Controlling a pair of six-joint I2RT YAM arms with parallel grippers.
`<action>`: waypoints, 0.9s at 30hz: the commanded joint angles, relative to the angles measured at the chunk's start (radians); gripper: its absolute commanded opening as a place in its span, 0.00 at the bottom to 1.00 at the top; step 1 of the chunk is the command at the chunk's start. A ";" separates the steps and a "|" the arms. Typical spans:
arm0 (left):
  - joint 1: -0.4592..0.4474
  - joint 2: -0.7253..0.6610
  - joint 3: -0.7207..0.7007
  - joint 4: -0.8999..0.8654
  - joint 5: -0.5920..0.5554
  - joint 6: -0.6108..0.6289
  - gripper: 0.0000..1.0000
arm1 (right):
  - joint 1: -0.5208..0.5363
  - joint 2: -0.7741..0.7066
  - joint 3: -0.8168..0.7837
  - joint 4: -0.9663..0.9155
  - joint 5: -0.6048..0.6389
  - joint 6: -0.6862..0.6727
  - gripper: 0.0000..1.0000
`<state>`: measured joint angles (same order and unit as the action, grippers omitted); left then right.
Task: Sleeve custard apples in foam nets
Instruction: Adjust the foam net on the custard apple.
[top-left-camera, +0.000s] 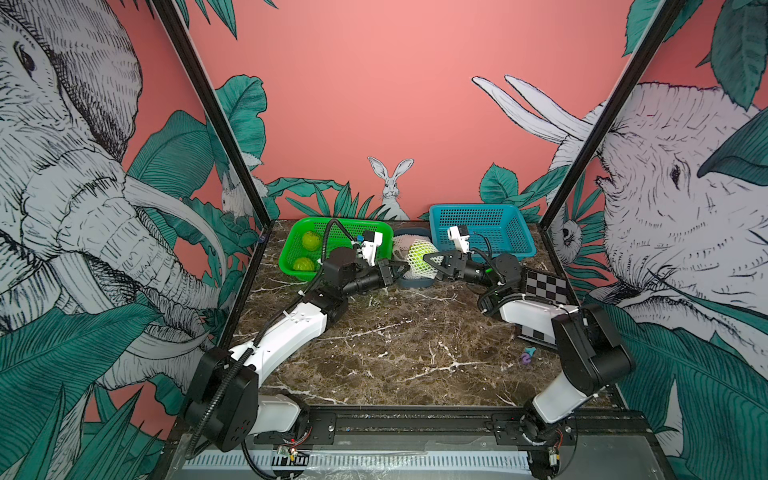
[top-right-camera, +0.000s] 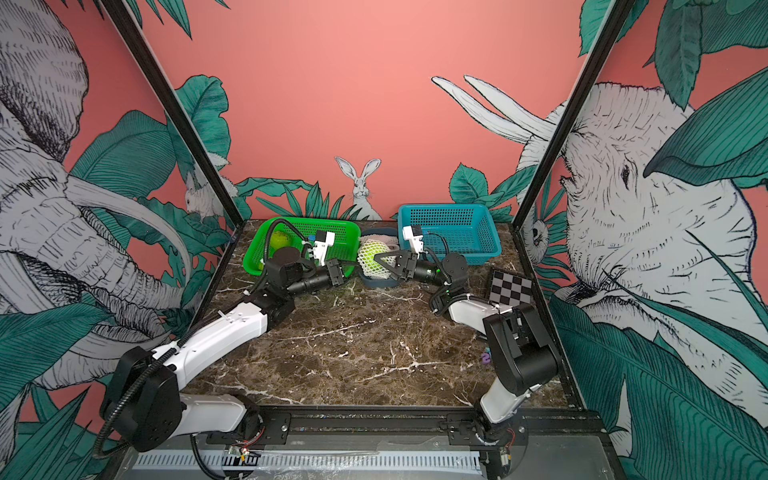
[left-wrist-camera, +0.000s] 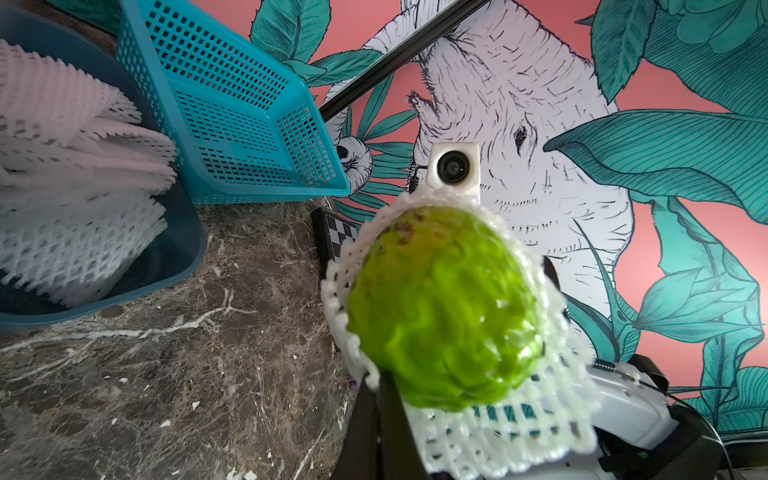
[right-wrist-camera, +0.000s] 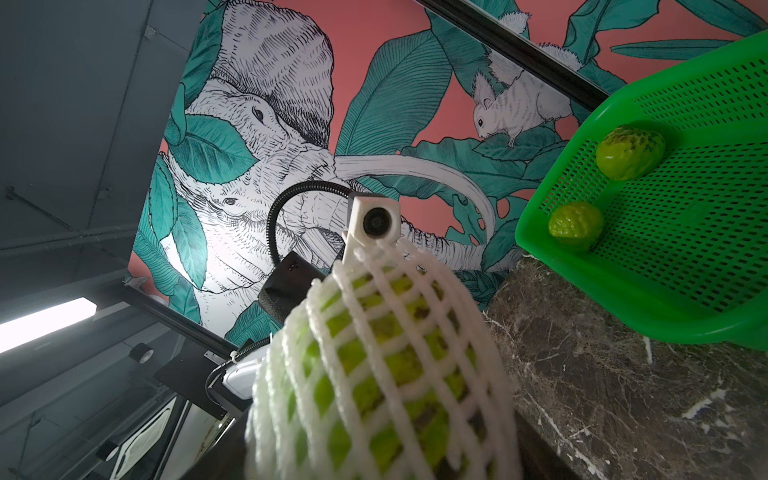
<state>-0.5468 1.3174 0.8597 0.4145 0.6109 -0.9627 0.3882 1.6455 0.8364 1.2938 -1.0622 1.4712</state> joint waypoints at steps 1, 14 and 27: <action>0.009 -0.053 -0.042 0.106 -0.002 -0.032 0.00 | 0.003 0.013 -0.002 0.106 0.022 0.043 0.74; 0.011 -0.075 -0.092 0.110 -0.003 -0.030 0.00 | 0.003 0.021 0.004 0.117 0.064 0.058 0.73; 0.008 -0.115 -0.096 0.005 -0.002 0.028 0.24 | 0.002 0.033 0.013 0.096 0.064 0.050 0.73</action>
<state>-0.5419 1.2572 0.7609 0.4511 0.6079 -0.9691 0.3882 1.6768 0.8364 1.3197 -1.0248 1.4891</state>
